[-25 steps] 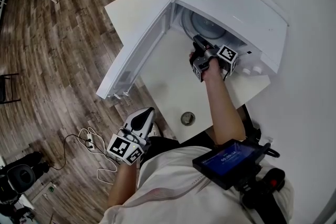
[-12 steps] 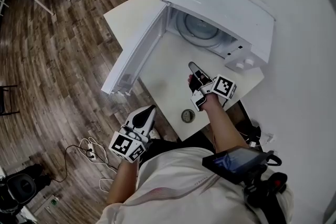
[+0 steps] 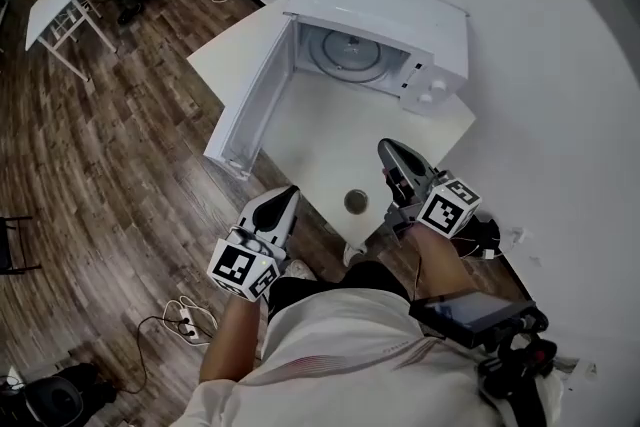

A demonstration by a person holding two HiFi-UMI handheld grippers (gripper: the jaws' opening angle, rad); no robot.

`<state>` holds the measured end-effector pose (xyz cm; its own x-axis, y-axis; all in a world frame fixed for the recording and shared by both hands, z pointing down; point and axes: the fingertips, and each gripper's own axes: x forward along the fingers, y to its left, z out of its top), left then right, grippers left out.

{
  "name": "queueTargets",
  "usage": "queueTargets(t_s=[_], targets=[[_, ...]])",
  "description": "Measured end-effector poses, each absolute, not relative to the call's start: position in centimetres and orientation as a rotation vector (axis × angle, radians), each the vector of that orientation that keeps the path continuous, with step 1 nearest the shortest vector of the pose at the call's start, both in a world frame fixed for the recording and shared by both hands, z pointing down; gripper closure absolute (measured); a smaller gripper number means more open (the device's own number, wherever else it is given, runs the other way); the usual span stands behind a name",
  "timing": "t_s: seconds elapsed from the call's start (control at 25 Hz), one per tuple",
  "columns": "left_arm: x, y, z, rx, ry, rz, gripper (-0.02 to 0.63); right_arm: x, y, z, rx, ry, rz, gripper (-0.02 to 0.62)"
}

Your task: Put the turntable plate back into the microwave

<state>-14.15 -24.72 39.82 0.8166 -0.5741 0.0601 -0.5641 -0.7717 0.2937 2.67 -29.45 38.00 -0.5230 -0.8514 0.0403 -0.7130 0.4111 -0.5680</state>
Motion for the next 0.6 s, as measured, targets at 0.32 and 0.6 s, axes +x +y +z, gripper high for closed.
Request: queueTargets(t_s=[0.32,0.6], targets=[[-13.1,-21.7,36.4,2.754,-0.793,-0.085,0.595,3.6,-21.7,33.1,-1.5,2.488,-0.527,0.592],[-10.2,-17.4,34.0,2.785,-0.826,-0.101,0.595,5.3,-17.3,30.5,-1.52,2.577,-0.327,0.592]])
